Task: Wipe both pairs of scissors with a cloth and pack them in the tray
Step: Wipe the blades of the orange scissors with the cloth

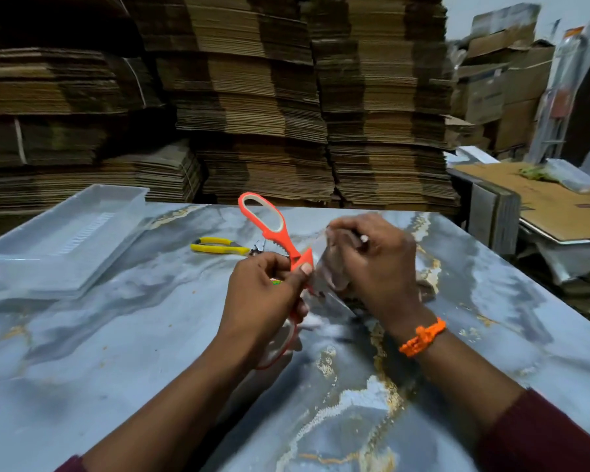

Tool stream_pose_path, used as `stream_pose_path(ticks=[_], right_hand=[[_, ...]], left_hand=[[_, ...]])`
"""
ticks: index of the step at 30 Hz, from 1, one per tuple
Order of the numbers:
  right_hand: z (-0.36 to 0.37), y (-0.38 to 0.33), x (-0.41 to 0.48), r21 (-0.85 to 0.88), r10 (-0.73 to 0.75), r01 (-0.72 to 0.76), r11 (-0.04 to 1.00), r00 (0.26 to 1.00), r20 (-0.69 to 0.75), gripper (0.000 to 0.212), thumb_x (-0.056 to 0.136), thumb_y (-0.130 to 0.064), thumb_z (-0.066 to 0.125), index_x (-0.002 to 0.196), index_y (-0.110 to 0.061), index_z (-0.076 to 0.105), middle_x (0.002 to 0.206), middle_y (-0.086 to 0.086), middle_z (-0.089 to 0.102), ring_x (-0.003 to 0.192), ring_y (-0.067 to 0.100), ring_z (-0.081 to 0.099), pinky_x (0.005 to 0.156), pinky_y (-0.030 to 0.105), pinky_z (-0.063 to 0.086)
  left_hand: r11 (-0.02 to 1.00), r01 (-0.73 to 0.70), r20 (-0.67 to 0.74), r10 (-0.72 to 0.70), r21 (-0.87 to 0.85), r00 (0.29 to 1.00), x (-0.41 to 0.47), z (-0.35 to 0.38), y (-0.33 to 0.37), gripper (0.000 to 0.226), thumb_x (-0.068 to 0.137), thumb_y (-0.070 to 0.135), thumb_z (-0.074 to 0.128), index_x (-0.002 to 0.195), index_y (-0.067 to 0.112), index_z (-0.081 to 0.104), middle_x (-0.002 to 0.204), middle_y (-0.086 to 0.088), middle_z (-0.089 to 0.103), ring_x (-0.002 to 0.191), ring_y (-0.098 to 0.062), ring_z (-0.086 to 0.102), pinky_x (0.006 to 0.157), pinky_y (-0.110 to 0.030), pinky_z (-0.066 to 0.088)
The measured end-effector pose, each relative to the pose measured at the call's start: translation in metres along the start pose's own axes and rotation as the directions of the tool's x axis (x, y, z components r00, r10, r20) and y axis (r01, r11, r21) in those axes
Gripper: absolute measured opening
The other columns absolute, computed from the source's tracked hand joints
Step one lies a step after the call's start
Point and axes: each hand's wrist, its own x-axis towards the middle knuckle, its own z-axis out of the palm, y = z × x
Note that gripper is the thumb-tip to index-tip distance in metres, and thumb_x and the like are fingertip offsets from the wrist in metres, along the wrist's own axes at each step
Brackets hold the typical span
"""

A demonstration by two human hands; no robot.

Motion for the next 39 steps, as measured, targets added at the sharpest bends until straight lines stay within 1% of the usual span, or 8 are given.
stream_pose_path(ticks=[10,14,17,20,24,29,34,39], right_hand=[[0.002,-0.009,-0.012,0.012,-0.141,0.141,0.990,0.977,0.160,0.016,0.085,0.000,0.079,0.097,-0.010,0.079,0.091,-0.001,0.076,0.082,0.008,0.071,0.076,0.026,0.057],[-0.001,0.003,0.003,0.041,0.015,-0.016,0.999,1.000,0.020,0.016,0.085,0.001,0.078,0.095,-0.011,0.080,0.091,-0.003,0.077,0.086,0.004,0.071,0.080,0.028,0.059],[0.001,-0.009,-0.011,0.002,-0.161,0.163,0.987,0.974,0.158,0.013,0.086,0.000,0.077,0.096,-0.009,0.079,0.086,0.002,0.075,0.077,0.010,0.068,0.072,0.023,0.056],[-0.002,0.003,0.001,0.035,0.013,-0.014,0.999,0.999,0.035,0.012,0.087,-0.001,0.074,0.094,-0.010,0.079,0.087,0.000,0.077,0.080,0.006,0.071,0.076,0.032,0.058],[0.000,-0.009,-0.010,0.004,-0.172,0.174,0.985,0.971,0.165,0.013,0.085,-0.003,0.076,0.095,-0.009,0.079,0.090,0.001,0.076,0.082,0.011,0.070,0.077,0.027,0.057],[-0.008,0.017,0.008,0.034,0.144,-0.144,0.989,0.990,-0.001,0.009,0.087,-0.011,0.080,0.095,-0.015,0.081,0.092,-0.008,0.077,0.090,0.002,0.071,0.083,0.025,0.059],[-0.027,0.048,0.009,0.062,0.411,-0.406,0.912,0.901,-0.138,0.010,0.088,-0.014,0.079,0.087,-0.024,0.077,0.085,-0.010,0.076,0.083,-0.004,0.070,0.084,0.036,0.060],[-0.023,0.013,0.006,0.088,0.248,-0.248,0.965,0.969,0.012,0.020,0.089,-0.009,0.077,0.104,-0.022,0.077,0.099,-0.011,0.075,0.097,0.002,0.070,0.087,0.025,0.058]], left_hand=[[0.999,0.034,0.016,-0.034,-0.003,0.999,0.005,-0.006,0.001,0.024,0.093,0.013,0.073,0.073,0.003,0.065,0.056,-0.015,0.063,0.042,-0.022,0.053,0.044,-0.028,0.046],[0.999,0.032,0.043,-0.031,-0.017,0.999,0.006,-0.006,0.000,0.026,0.093,0.014,0.073,0.074,-0.002,0.067,0.056,-0.009,0.064,0.042,-0.021,0.053,0.044,-0.027,0.045],[0.999,0.042,0.050,-0.042,-0.001,0.998,0.008,-0.009,0.001,0.025,0.093,0.013,0.073,0.075,-0.002,0.066,0.055,-0.009,0.063,0.041,-0.020,0.053,0.043,-0.026,0.046],[0.999,0.035,0.065,-0.035,0.011,0.997,0.009,-0.010,0.000,0.026,0.093,0.016,0.073,0.076,-0.003,0.067,0.062,-0.025,0.064,0.043,-0.022,0.055,0.048,-0.029,0.047],[0.999,0.030,0.068,-0.031,0.022,0.997,0.009,-0.013,-0.001,0.029,0.092,0.015,0.074,0.081,-0.011,0.065,0.064,-0.027,0.062,0.043,-0.022,0.056,0.044,-0.026,0.046],[0.999,0.028,0.092,-0.032,0.041,0.995,0.009,-0.011,-0.004,0.024,0.092,0.017,0.075,0.077,-0.001,0.069,0.072,-0.036,0.064,0.047,-0.026,0.057,0.047,-0.027,0.045],[0.999,0.036,0.065,-0.036,0.003,0.997,0.012,-0.011,0.000,0.026,0.093,0.016,0.073,0.067,0.008,0.072,0.056,-0.011,0.064,0.044,-0.024,0.053,0.047,-0.026,0.043],[0.998,0.004,0.027,-0.006,0.064,1.000,0.012,-0.009,-0.001,0.030,0.090,0.025,0.076,0.061,0.015,0.073,0.061,-0.020,0.067,0.049,-0.029,0.058,0.050,-0.030,0.046]])
